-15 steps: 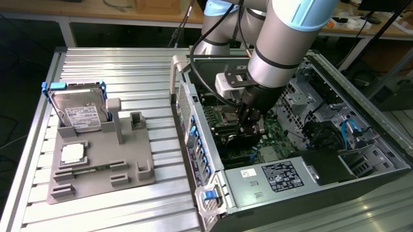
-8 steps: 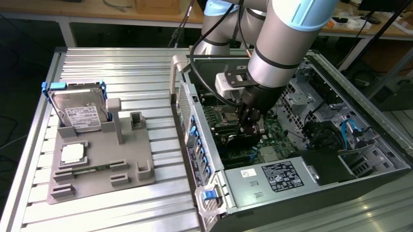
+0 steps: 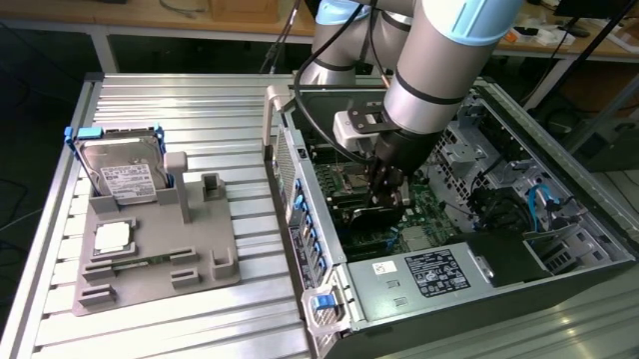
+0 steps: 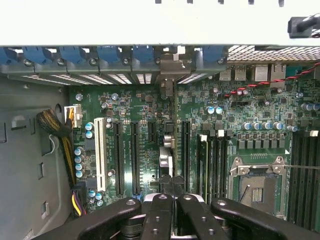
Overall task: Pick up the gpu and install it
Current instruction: 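Press down on the gpu until it lock into place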
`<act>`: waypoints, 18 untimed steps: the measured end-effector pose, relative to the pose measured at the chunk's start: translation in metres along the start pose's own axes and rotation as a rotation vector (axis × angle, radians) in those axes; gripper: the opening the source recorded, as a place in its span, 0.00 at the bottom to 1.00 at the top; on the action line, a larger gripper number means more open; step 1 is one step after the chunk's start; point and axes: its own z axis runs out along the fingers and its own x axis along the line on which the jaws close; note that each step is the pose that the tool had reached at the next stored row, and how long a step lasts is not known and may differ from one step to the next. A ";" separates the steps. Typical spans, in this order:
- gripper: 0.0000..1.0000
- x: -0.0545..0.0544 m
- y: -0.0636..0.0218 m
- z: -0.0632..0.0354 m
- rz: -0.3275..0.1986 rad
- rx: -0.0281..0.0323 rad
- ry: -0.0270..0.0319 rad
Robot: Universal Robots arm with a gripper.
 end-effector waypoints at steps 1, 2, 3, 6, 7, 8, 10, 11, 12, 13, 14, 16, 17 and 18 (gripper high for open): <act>0.11 0.000 -0.0001 -0.0011 0.000 0.0000 0.0000; 0.11 0.000 -0.0001 -0.0025 0.000 0.0000 0.0001; 0.11 -0.001 -0.0001 -0.0029 0.000 0.0003 0.0014; 0.11 -0.003 -0.0018 -0.0033 0.000 -0.0001 0.0072; 0.11 -0.003 -0.0045 -0.0036 0.000 -0.0013 0.0072; 0.11 -0.003 -0.0069 -0.0038 0.000 -0.0033 0.0074; 0.11 -0.003 -0.0122 -0.0037 0.000 -0.0188 0.0073; 0.11 -0.003 -0.0143 -0.0037 0.001 -0.0348 0.0069; 0.11 -0.003 -0.0156 -0.0036 0.002 -0.0539 0.0053; 0.11 -0.003 -0.0167 -0.0036 0.003 -0.0713 0.0039; 0.11 -0.003 -0.0176 -0.0036 0.003 -0.0900 0.0014; 0.11 -0.003 -0.0191 -0.0035 0.005 -0.1254 -0.0046; 0.11 -0.003 -0.0199 -0.0035 0.006 -0.1443 -0.0077; 0.11 -0.003 -0.0205 -0.0035 0.006 -0.1629 -0.0107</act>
